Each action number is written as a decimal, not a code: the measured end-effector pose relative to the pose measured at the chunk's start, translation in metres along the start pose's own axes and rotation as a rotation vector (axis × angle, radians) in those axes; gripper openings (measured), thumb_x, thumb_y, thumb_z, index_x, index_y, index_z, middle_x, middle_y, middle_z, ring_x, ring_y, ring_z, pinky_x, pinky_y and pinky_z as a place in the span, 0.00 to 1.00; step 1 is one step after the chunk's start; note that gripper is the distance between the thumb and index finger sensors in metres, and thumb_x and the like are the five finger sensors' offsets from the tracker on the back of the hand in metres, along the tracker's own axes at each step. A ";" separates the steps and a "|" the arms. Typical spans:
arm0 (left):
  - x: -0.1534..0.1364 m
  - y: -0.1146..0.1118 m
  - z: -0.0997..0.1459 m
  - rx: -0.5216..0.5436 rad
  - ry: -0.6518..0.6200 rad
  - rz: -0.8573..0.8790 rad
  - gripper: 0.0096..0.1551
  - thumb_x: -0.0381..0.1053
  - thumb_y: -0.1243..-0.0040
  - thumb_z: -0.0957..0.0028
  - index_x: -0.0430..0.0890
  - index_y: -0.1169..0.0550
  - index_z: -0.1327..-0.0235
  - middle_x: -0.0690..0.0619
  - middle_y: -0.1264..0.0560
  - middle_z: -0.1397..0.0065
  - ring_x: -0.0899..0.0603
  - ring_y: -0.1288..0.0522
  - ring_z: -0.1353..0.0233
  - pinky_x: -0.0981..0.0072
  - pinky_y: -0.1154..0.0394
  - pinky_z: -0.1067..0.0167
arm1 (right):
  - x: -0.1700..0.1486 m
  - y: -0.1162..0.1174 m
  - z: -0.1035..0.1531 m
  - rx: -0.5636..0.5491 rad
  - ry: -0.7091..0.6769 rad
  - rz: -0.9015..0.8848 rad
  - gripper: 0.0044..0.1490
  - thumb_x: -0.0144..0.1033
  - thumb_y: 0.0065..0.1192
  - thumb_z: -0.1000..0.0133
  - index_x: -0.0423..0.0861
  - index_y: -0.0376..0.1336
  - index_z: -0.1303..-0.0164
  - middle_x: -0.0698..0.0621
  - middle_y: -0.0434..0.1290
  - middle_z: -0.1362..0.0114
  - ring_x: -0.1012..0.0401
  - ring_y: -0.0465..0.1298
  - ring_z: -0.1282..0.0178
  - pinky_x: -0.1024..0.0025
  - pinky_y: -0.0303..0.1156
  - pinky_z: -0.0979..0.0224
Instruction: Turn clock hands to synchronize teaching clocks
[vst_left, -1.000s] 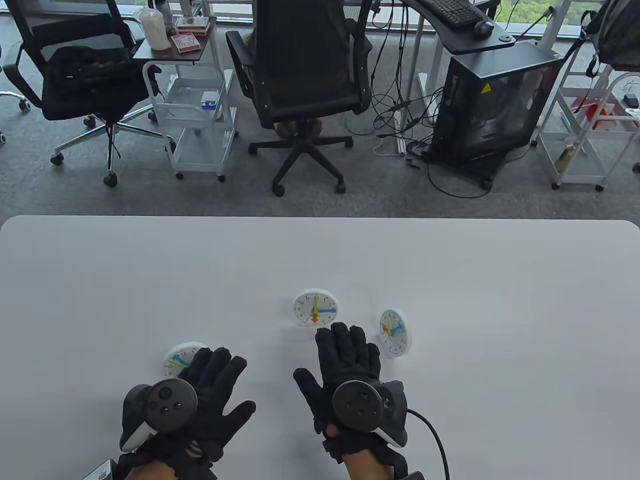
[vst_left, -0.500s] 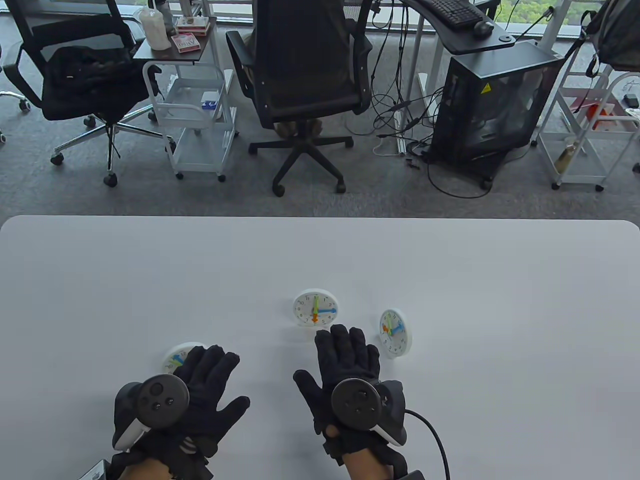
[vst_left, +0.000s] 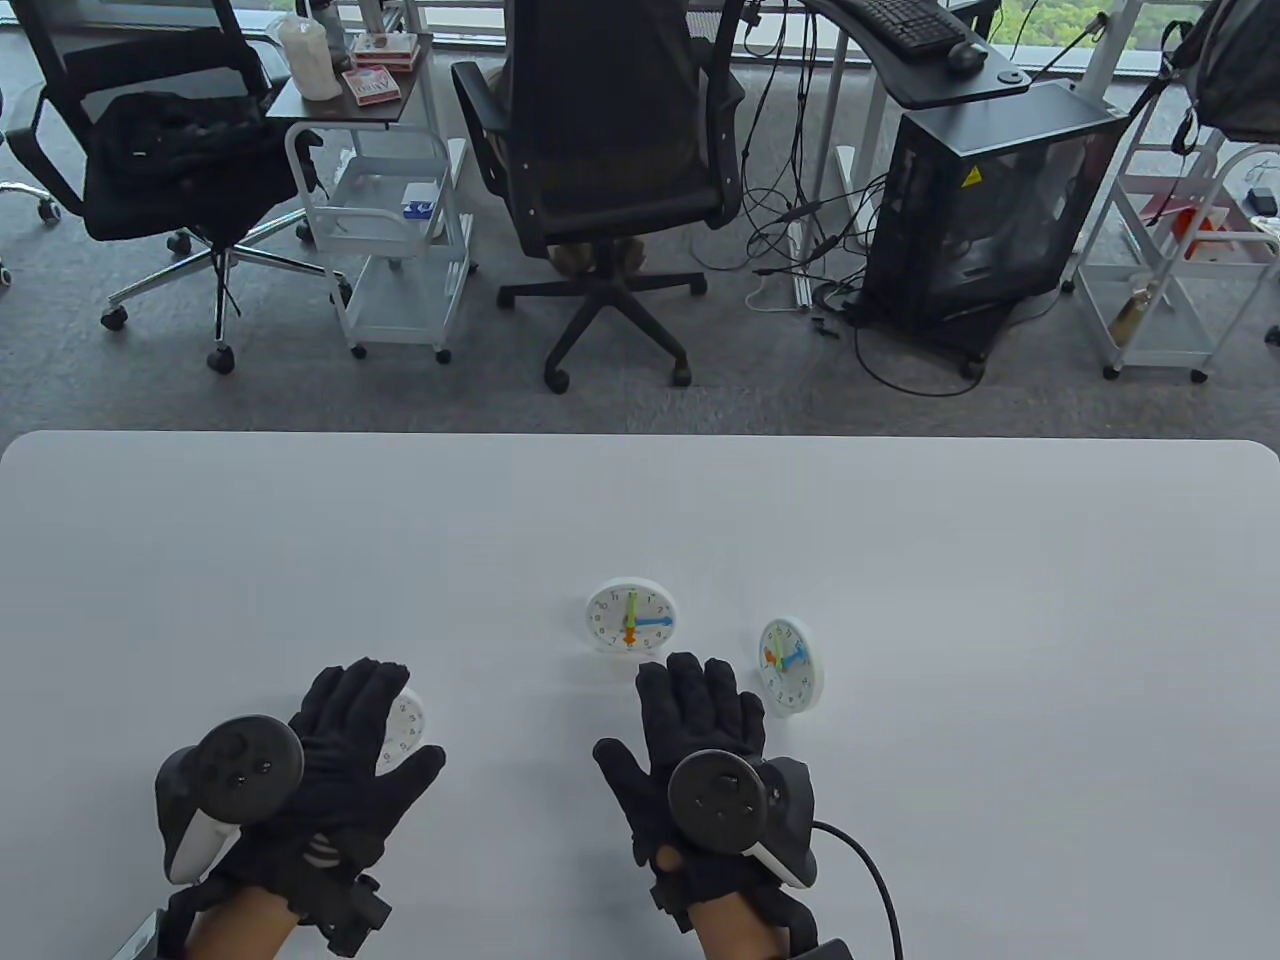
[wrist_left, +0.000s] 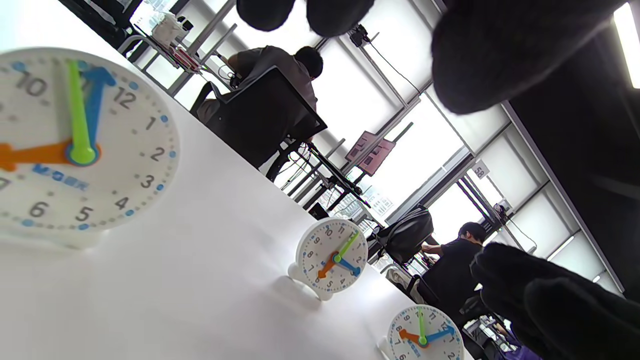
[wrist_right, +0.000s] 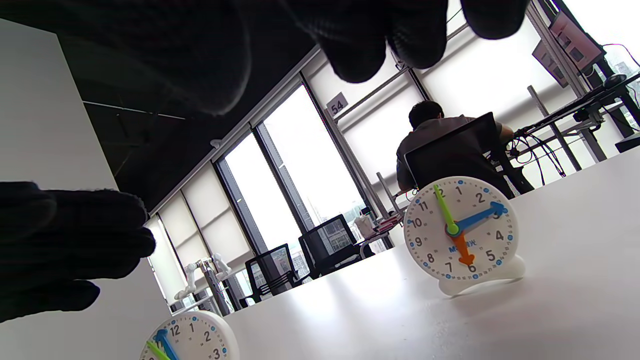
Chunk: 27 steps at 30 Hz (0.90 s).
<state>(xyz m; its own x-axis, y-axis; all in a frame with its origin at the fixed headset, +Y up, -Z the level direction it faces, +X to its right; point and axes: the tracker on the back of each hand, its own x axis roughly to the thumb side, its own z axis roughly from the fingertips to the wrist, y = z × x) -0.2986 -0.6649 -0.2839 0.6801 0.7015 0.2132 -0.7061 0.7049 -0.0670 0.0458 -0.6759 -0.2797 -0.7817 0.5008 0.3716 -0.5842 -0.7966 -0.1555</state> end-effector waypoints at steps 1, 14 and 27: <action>-0.003 0.005 0.000 0.011 0.017 0.007 0.54 0.70 0.35 0.46 0.44 0.44 0.19 0.32 0.48 0.13 0.20 0.57 0.20 0.23 0.57 0.35 | -0.001 0.000 0.000 -0.001 0.004 -0.002 0.52 0.56 0.59 0.42 0.29 0.56 0.23 0.27 0.54 0.21 0.24 0.52 0.25 0.24 0.46 0.35; -0.062 0.032 -0.015 0.017 0.329 0.052 0.53 0.62 0.29 0.46 0.43 0.45 0.20 0.33 0.47 0.14 0.20 0.55 0.19 0.23 0.56 0.35 | -0.006 0.000 0.000 0.000 0.023 -0.018 0.51 0.56 0.59 0.42 0.28 0.56 0.23 0.27 0.54 0.21 0.24 0.51 0.25 0.24 0.45 0.35; -0.121 0.001 -0.034 -0.245 0.550 0.100 0.42 0.52 0.27 0.47 0.44 0.35 0.23 0.35 0.35 0.17 0.21 0.44 0.20 0.24 0.54 0.34 | -0.005 0.001 0.000 0.016 0.025 -0.035 0.51 0.56 0.59 0.42 0.29 0.56 0.23 0.27 0.54 0.21 0.24 0.51 0.25 0.24 0.45 0.35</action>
<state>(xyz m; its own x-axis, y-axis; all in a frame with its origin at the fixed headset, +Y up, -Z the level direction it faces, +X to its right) -0.3749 -0.7459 -0.3425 0.6614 0.6707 -0.3358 -0.7501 0.5908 -0.2973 0.0491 -0.6796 -0.2819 -0.7663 0.5365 0.3535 -0.6078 -0.7837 -0.1281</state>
